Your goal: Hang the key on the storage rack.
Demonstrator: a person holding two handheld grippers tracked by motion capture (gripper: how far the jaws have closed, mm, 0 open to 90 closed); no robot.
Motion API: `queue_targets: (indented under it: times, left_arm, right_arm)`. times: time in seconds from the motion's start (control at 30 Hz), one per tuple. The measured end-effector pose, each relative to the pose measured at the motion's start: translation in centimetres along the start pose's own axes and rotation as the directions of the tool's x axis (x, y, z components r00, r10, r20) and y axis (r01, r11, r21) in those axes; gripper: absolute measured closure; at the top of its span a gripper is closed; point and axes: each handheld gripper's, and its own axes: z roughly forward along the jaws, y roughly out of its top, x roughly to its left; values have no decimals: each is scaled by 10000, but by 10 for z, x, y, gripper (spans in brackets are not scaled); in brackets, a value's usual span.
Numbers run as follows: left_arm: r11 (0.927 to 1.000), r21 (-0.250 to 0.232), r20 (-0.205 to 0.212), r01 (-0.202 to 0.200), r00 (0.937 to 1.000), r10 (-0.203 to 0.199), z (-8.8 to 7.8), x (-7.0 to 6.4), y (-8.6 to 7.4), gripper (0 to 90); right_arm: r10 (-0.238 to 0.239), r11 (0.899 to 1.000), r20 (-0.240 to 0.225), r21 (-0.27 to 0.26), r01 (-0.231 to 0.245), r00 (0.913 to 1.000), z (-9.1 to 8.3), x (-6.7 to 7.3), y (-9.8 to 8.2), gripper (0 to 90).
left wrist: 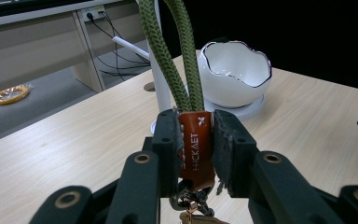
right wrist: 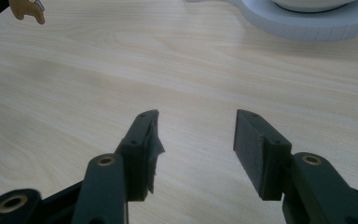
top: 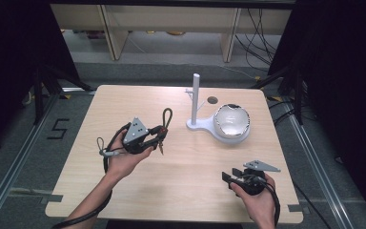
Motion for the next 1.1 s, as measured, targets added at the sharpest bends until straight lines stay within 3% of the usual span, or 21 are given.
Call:
queue_targets:
  times: [0.03,0.13,0.17,0.27,0.3,0.33,0.9,1.0,1.03,1.07,1.1]
  left_arm:
    - [10000,-13,-5,12,10000,-12,0,0,1,708]
    - [10000,-76,-37,31,10000,-31,1,1,2,708]
    - [9999,-115,-52,42,10000,-43,2,2,3,708]
    - [9999,-134,-66,29,10000,-30,3,2,4,708]
    - [9999,-165,-54,-14,10000,13,4,2,5,708]
    - [9999,-165,-54,-14,10000,13,4,2,5,708]
    - [9998,-217,-111,8,9999,-10,11,1,9,708]
    - [9998,-221,-119,-2,9999,-1,12,2,11,708]
    - [9997,-228,-119,27,9999,-29,13,2,11,708]
    - [9997,-228,-119,27,9999,-29,13,2,11,708]
    - [9997,-228,-152,83,9998,-86,14,2,11,708]
  right_arm:
    - [-84,10000,160,-16,85,9998,0,0,0,508]
    - [17,9999,-14,-126,-17,10000,0,-1,0,508]
    - [-226,9996,293,-174,231,9993,-3,-2,1,509]
    - [-239,9996,348,-127,243,9991,-3,-2,1,508]
    - [214,9997,171,-73,-213,9996,-3,1,1,509]
    - [248,9997,178,-26,-247,9995,-3,2,1,508]
    - [225,9997,42,-138,-224,9997,-3,2,2,508]
    - [139,9997,69,-193,-138,9999,-3,2,2,508]
    - [-183,9996,189,-214,187,9997,-4,0,3,508]
    - [189,9997,119,-132,-187,9998,-4,3,2,508]
    - [-110,9995,96,-282,113,9999,-3,0,2,507]
